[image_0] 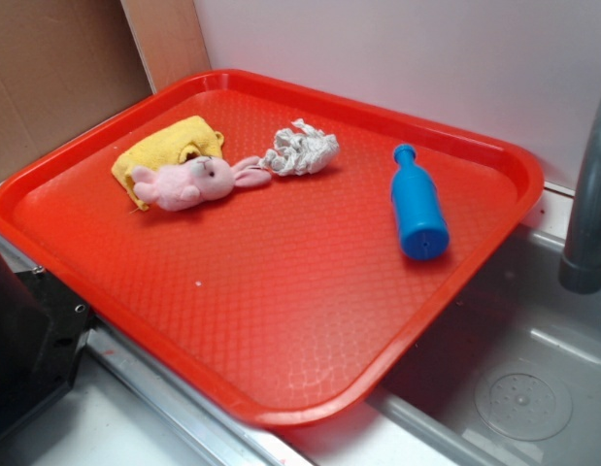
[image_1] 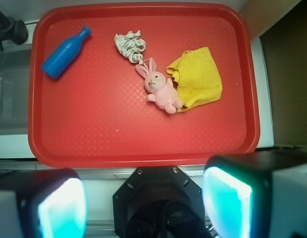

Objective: Grab the blue bottle.

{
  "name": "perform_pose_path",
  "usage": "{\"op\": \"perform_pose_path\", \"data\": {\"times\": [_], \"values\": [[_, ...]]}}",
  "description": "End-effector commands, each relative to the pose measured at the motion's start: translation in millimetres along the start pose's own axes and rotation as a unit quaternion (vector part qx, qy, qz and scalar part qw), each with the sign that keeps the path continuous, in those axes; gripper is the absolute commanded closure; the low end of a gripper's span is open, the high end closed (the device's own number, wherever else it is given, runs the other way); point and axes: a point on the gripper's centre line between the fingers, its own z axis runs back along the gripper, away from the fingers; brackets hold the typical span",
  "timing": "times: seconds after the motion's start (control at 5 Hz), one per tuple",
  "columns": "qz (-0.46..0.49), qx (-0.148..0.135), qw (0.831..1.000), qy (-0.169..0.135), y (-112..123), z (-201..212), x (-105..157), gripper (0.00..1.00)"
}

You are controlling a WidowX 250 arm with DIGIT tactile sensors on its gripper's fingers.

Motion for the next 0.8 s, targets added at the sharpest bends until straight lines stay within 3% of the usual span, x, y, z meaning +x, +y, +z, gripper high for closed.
{"op": "perform_pose_path", "data": {"times": [0.0,0.2,0.4,0.6], "values": [[0.0,0.0,1.0,0.0,0,0,0,0.0],[0.041,-0.019,0.999,0.001,-2,-4,7,0.0],[0.081,-0.017,0.997,0.0,-9,-11,18,0.0],[0.161,-0.032,0.986,-0.031,-16,-18,30,0.0]]}}
